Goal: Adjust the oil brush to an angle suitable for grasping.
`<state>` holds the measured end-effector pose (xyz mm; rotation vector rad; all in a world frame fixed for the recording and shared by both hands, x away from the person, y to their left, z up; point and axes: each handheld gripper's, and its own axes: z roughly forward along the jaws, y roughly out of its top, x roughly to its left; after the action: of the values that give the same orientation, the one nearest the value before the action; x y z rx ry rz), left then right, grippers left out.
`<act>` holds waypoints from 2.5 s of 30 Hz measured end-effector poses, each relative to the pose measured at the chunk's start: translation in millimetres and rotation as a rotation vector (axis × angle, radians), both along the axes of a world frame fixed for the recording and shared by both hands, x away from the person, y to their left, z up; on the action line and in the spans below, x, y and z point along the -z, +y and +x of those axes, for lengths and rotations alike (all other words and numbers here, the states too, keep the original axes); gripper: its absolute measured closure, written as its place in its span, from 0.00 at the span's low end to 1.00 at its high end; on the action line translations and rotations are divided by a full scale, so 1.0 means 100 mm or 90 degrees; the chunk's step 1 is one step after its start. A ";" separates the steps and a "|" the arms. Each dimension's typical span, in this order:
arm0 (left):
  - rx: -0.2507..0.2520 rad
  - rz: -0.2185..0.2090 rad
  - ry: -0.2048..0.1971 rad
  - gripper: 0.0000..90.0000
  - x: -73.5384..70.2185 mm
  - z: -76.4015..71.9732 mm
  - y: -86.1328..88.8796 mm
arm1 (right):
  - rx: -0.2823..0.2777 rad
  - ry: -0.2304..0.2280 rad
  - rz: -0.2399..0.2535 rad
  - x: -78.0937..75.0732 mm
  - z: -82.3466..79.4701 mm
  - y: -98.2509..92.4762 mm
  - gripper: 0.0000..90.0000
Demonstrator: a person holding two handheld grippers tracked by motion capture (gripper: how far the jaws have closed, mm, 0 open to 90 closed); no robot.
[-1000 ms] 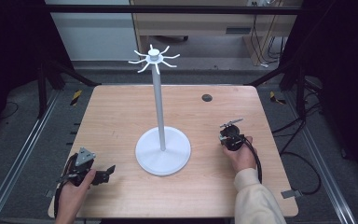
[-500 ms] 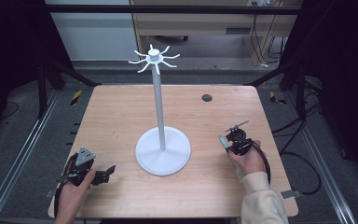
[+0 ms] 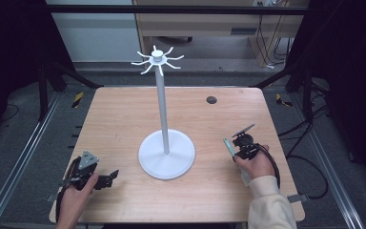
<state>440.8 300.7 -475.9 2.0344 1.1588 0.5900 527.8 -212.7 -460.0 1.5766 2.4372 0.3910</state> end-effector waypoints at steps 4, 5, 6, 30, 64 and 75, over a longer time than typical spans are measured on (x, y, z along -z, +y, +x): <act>-0.001 -0.001 0.000 0.03 0.00 0.00 0.00 | 0.000 0.015 -0.002 0.03 0.00 0.00 0.80; -0.001 -0.001 0.000 0.03 0.00 0.00 0.00 | 0.000 0.018 -0.001 0.03 0.00 -0.01 0.80; -0.001 0.000 0.000 0.03 0.00 0.00 0.00 | 0.001 0.019 0.000 0.03 0.00 -0.01 0.81; -0.001 0.000 0.001 0.03 0.00 0.00 0.00 | 0.012 0.022 0.026 0.01 0.02 -0.05 0.92; -0.012 -0.027 -0.035 0.03 -0.07 -0.05 0.04 | -0.114 -0.372 0.266 -1.65 -0.30 0.42 0.92; -0.014 -0.029 -0.041 0.03 -0.08 -0.07 0.05 | -0.124 -0.425 0.316 -1.70 -0.38 0.49 0.92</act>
<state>433.4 305.4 -467.8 1.9522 1.1475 0.6295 489.9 -164.0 -290.3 1.0817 2.0360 1.3899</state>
